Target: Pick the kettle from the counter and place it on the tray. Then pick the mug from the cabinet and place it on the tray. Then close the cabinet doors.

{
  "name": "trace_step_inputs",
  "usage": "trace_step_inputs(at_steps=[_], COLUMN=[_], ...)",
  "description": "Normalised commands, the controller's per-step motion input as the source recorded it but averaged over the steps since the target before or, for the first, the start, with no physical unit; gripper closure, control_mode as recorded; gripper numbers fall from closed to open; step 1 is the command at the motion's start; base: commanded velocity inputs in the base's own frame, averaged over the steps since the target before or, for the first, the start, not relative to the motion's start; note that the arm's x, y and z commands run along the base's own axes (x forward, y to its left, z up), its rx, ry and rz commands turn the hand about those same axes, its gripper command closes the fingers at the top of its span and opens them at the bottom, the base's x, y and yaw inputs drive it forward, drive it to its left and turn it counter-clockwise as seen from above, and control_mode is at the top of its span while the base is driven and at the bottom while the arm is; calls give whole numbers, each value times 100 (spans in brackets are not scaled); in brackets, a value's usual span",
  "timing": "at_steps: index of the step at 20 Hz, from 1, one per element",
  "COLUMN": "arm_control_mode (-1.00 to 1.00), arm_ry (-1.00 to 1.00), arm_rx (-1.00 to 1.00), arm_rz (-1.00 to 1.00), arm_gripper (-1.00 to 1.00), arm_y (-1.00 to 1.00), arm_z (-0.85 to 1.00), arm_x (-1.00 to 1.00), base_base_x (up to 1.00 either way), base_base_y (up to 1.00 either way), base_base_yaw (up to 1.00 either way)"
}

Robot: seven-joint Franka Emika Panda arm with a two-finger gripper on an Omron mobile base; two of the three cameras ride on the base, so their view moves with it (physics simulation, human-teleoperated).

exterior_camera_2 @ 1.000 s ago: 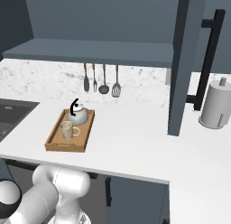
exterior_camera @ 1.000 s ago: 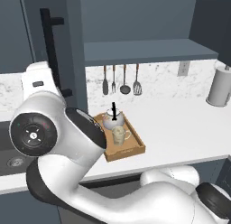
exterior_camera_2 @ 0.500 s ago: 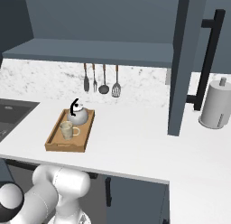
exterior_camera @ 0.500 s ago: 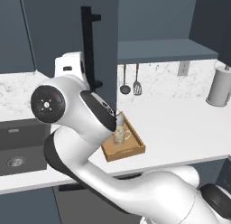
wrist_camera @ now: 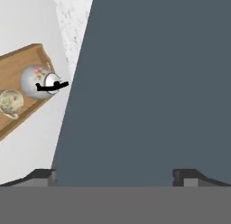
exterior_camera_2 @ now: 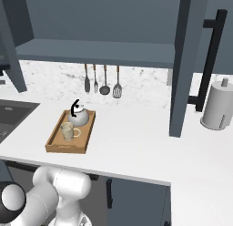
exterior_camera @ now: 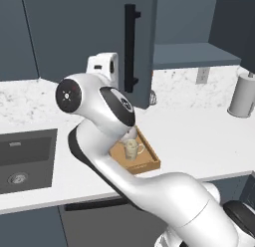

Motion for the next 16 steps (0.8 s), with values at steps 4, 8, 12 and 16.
trace_step_inputs(at_steps=[4,8,12,16], arm_control_mode=[-100,-100,-100,-100], arm_ry=[0,0,0,3], arm_rx=[0,5,15,13], arm_rz=[-11,-2,0,3], arm_gripper=[-100,-100,-100,-100], arm_y=[-67,-61,-62,-52], arm_z=[-13,-7,-16,-26], arm_x=[77,95,100,100], base_base_x=[0,0,0,0], base_base_y=[0,0,0,0], base_base_yaw=[0,0,0,0])
